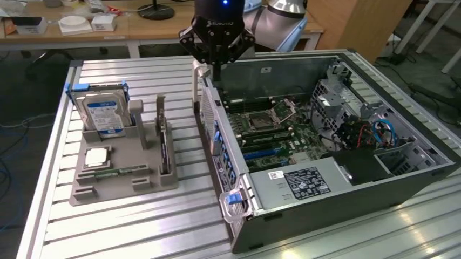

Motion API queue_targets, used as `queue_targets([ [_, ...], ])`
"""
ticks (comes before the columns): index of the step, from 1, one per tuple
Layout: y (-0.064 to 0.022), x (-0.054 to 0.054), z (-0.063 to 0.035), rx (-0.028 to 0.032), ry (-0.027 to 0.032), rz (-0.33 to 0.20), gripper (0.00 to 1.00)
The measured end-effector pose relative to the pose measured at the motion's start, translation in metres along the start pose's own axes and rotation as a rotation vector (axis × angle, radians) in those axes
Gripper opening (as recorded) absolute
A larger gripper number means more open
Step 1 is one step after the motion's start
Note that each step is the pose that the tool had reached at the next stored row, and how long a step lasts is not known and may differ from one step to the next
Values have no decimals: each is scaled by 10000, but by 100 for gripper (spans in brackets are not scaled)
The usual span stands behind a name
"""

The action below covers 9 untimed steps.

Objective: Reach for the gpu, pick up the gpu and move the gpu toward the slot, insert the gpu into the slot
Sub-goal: 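Reach for the gpu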

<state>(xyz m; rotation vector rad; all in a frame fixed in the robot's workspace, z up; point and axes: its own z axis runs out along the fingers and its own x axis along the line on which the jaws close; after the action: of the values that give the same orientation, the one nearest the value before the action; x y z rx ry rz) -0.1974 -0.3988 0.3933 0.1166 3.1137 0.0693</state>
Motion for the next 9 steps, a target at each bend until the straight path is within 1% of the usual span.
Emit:
queue_targets([
  [9, -13, 177, -5, -1, 0, 1, 10],
])
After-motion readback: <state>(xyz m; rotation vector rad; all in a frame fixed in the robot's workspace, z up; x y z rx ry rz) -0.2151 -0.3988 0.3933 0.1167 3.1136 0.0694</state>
